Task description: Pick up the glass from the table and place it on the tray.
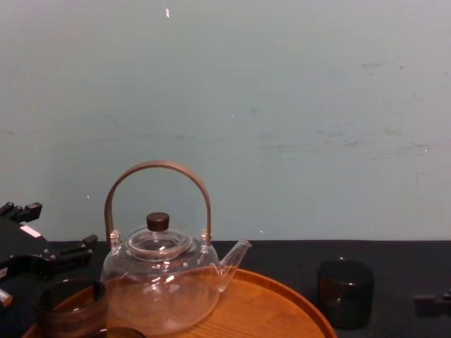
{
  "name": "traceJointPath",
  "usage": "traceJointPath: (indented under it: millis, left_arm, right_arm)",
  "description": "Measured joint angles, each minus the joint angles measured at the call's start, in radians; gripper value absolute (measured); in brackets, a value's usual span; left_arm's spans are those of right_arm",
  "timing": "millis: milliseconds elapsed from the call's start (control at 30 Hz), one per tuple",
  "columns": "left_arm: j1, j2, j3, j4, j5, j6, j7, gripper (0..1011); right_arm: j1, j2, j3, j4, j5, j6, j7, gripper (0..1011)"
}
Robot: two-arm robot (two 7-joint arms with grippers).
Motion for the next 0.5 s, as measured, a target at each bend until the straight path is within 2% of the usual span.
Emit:
traceJointPath:
  millis: [233, 500]
  left_arm:
    - [0.000, 0.000, 0.000, 0.000, 0.000, 0.000, 0.000, 1001]
    - [0.000, 0.000, 0.000, 0.000, 0.000, 0.000, 0.000, 1001]
  right_arm:
    - [0.007, -0.032, 0.034, 0.027, 0.011, 0.061, -0.061, 1002]
    - [0.037, -0.073, 0.046, 0.067, 0.011, 0.117, -0.105, 1002]
